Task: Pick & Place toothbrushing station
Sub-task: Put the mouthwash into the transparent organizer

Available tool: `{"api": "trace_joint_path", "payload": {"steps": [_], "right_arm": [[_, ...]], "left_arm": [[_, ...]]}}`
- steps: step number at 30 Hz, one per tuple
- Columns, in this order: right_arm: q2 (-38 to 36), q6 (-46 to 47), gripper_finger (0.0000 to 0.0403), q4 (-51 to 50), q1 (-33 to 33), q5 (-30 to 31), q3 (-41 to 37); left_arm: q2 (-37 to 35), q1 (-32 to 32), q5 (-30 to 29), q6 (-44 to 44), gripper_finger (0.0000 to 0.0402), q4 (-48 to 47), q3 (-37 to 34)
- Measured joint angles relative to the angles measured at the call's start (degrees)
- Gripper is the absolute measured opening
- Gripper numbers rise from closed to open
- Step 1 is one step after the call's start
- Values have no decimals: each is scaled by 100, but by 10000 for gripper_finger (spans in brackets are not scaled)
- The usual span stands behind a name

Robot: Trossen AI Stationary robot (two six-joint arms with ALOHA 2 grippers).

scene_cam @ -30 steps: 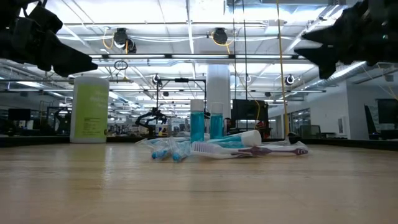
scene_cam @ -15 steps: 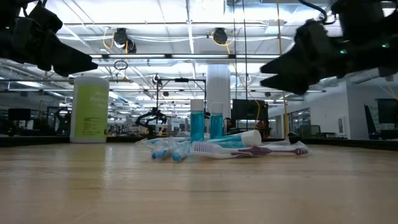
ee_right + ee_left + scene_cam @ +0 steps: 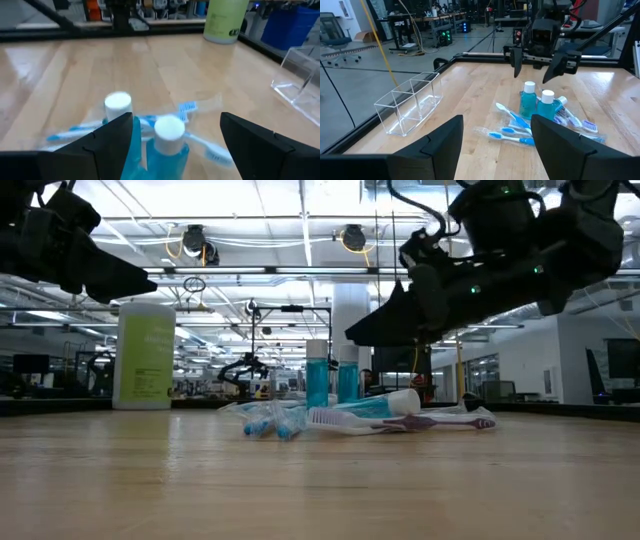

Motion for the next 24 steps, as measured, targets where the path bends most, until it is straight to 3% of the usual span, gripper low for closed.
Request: {"api": "trace_joint_path", "payload": {"steps": [8, 24], "right_arm": [[363, 180, 291, 68, -19, -4, 53], [388, 269, 290, 233, -178, -302, 53]], "left_arm": [[0, 0, 0, 0, 241, 0, 0], [0, 0, 0, 1, 241, -1, 0]]}}
